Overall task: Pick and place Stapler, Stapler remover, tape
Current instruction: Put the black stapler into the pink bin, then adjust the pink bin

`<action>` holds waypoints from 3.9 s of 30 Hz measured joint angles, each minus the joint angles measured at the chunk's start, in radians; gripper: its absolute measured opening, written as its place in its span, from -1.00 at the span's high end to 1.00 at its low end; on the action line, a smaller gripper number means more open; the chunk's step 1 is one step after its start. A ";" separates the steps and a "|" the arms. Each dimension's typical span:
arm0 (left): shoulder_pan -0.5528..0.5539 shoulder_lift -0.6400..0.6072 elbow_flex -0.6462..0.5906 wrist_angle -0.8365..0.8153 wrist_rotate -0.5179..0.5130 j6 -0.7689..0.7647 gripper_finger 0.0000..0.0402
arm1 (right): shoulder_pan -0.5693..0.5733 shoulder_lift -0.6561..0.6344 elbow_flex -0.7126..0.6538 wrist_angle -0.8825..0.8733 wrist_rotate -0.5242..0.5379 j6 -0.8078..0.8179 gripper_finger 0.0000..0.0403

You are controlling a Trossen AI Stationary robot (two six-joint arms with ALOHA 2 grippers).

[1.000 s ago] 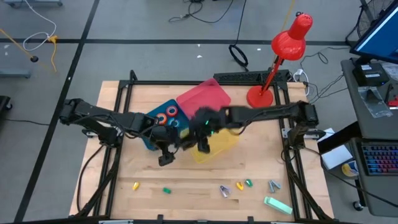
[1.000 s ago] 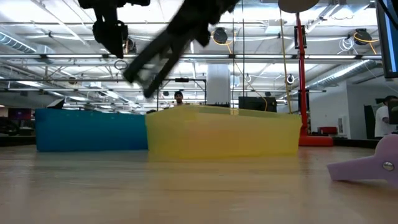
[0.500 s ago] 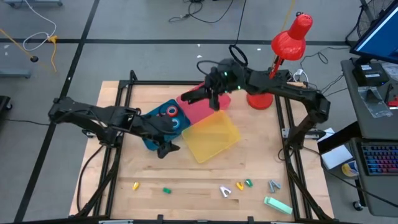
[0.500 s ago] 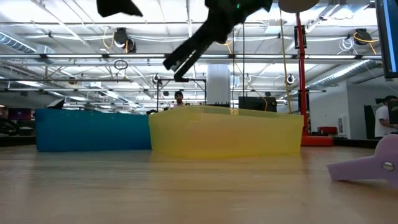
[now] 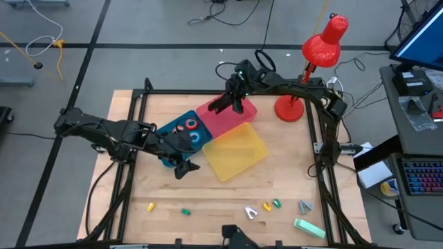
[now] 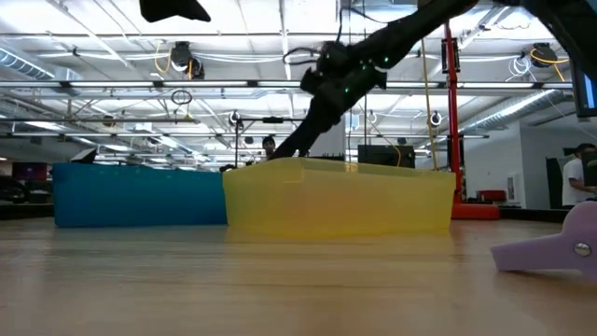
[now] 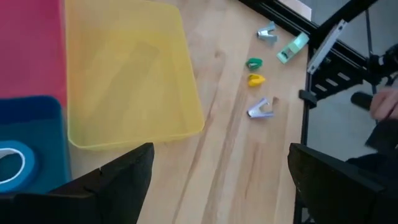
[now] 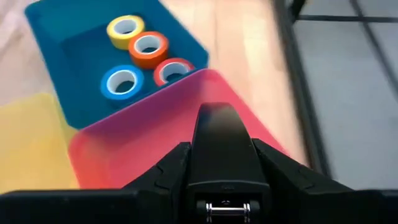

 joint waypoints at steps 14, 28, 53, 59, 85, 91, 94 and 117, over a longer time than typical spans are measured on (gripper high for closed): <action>0.001 0.000 0.000 0.006 -0.039 -0.047 -0.83 | -0.006 0.061 0.000 0.024 -0.081 -0.110 0.35; 0.001 0.000 0.000 0.008 -0.040 -0.046 -0.83 | -0.012 0.134 0.003 0.074 -0.041 -0.126 0.35; 0.001 0.000 0.000 0.004 -0.038 -0.025 -0.83 | -0.012 0.143 0.000 -0.045 0.230 -0.260 0.23; 0.001 0.000 0.000 0.003 -0.038 -0.021 -0.83 | -0.009 0.135 0.000 -0.053 0.239 -0.262 0.19; 0.069 0.000 -0.001 -0.331 -0.114 -0.216 -0.83 | 0.115 0.001 0.001 0.266 0.311 -0.247 0.06; 0.133 0.000 -0.001 -0.412 -0.144 -0.294 -0.83 | 0.129 0.001 0.001 0.202 0.268 -0.186 0.43; 0.151 0.000 -0.001 -0.412 -0.143 -0.294 -0.83 | 0.129 0.001 0.001 0.049 0.185 -0.190 0.58; 0.161 -0.014 -0.001 -0.376 -0.272 -0.191 -0.83 | 0.247 0.116 0.000 0.058 0.288 -0.178 1.00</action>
